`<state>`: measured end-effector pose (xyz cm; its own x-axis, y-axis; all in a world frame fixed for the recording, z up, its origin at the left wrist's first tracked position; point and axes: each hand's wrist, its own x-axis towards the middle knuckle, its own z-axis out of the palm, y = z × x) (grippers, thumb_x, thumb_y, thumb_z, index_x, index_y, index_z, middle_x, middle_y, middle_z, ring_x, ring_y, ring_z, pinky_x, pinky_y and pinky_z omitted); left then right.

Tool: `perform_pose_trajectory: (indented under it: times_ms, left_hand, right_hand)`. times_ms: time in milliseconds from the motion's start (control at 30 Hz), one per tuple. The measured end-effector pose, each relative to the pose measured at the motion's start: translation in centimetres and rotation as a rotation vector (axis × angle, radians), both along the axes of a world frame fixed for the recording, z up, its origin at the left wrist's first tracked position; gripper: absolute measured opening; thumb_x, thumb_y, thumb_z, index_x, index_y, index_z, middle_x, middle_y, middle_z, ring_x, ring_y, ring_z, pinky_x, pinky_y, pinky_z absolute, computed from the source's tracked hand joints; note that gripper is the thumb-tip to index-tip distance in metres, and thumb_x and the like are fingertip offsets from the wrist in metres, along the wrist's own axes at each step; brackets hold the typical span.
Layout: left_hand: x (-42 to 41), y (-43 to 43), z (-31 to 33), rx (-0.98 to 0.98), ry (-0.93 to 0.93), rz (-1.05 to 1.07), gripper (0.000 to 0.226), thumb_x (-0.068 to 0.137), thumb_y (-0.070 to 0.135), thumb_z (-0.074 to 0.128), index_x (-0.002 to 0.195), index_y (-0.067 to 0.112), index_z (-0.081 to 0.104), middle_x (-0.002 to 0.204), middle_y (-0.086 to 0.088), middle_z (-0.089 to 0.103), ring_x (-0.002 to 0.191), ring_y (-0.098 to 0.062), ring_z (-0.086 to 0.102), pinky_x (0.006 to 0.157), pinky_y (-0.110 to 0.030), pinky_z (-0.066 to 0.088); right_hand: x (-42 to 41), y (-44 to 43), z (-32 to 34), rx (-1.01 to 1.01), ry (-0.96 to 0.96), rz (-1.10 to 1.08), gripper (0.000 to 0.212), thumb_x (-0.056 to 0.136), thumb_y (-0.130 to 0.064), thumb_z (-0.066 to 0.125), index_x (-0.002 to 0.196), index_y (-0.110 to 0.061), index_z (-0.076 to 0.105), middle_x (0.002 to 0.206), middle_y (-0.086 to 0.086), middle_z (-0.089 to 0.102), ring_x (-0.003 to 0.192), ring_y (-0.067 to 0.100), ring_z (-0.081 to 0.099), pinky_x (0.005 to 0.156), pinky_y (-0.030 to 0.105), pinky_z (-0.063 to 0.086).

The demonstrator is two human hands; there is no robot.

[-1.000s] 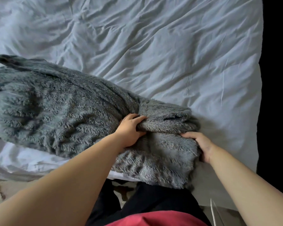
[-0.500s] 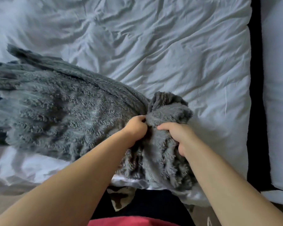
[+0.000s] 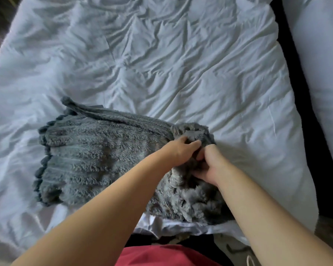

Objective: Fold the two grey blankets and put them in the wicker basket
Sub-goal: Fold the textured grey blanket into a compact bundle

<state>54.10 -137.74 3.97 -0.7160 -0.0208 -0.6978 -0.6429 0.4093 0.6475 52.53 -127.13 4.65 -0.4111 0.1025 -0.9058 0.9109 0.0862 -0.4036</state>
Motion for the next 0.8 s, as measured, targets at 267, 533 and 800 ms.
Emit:
perform_pose_trajectory:
  times_ms: [267, 533, 800]
  left_hand:
    - [-2.1, 4.1, -3.1, -0.212, -0.115, -0.044, 0.112, 0.068, 0.067, 0.070, 0.150, 0.012, 0.016, 0.146, -0.016, 0.037, 0.130, -0.031, 0.043, 0.102, -0.036, 0.042]
    - [-3.9, 4.3, -6.1, -0.385, -0.028, -0.028, 0.056, 0.081, 0.039, 0.062, 0.128, 0.016, 0.041, 0.102, -0.006, 0.061, 0.086, -0.027, 0.055, 0.069, -0.031, 0.040]
    - [-6.2, -3.3, -7.0, -0.263, 0.075, -0.160, 0.028, 0.084, 0.016, 0.063, 0.112, 0.012, 0.060, 0.109, -0.013, 0.064, 0.107, -0.029, 0.058, 0.080, -0.024, 0.036]
  right_hand:
    - [-1.7, 6.7, -0.9, 0.215, -0.086, 0.569, 0.020, 0.083, 0.001, 0.043, 0.069, -0.005, 0.056, 0.057, 0.012, 0.056, 0.047, 0.023, 0.053, 0.043, 0.021, 0.042]
    - [-3.6, 9.8, -1.8, -0.047, -0.059, 0.756, 0.040, 0.087, 0.005, 0.043, 0.100, -0.017, 0.073, 0.102, 0.009, 0.074, 0.093, 0.022, 0.071, 0.083, 0.034, 0.058]
    - [-2.6, 7.4, -0.9, -0.391, -0.004, 0.480, 0.056, 0.086, 0.011, 0.033, 0.124, -0.021, 0.058, 0.119, 0.007, 0.066, 0.111, 0.023, 0.059, 0.091, 0.029, 0.048]
